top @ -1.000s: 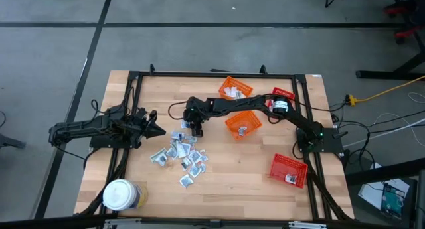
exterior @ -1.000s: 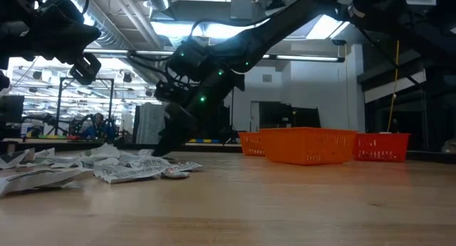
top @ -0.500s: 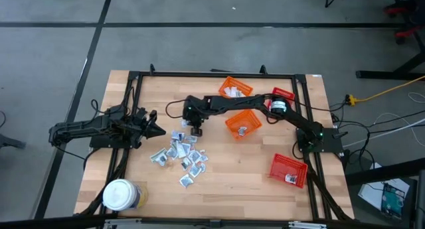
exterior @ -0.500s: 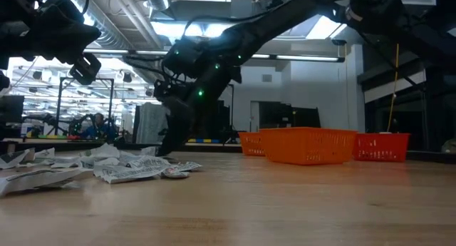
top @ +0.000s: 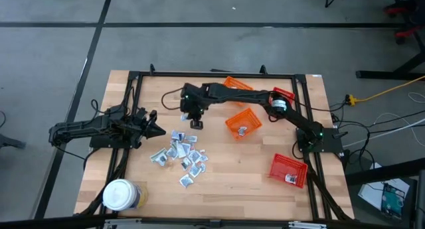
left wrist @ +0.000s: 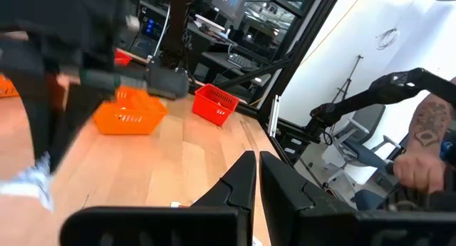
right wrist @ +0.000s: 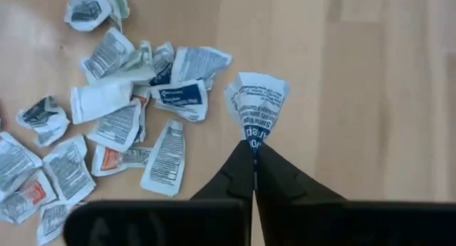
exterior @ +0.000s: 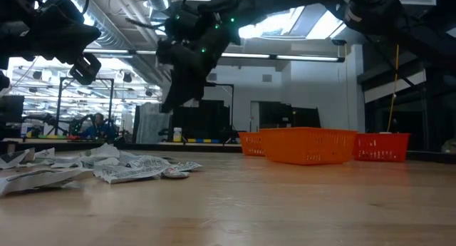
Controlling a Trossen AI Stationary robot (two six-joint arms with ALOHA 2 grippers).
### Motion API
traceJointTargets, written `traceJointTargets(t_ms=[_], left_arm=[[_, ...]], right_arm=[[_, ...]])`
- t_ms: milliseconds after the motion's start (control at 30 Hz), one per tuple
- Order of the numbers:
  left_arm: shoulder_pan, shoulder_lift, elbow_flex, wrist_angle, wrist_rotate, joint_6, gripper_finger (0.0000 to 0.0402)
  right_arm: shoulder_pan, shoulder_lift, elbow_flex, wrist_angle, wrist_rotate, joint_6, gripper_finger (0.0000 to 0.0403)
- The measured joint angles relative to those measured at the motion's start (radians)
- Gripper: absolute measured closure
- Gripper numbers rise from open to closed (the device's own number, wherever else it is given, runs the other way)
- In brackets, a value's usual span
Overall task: Pick & Place First Aid Supplies
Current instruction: Put the blue alcohol pad into the bottom orange bin
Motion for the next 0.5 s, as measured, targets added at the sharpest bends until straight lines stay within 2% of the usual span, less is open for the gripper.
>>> traceJointTargets(t_ms=[100, 333, 500], left_arm=[[0.0, 0.0, 0.0, 0.0, 0.0, 0.0, 0.0386], [0.0, 0.0, 0.0, 0.0, 0.0, 0.0, 0.0386], [0.0, 0.0, 0.0, 0.0, 0.0, 0.0, 0.0386]], right_arm=[[-0.013, -0.004, 0.049, -0.05, 0.0, 0.0, 0.0388], [-0.032, -0.091, 0.029, -0.12, 0.008, -0.006, 0.0398], [-0.036, -0.124, 0.029, -0.19, 0.025, -0.019, 0.039]])
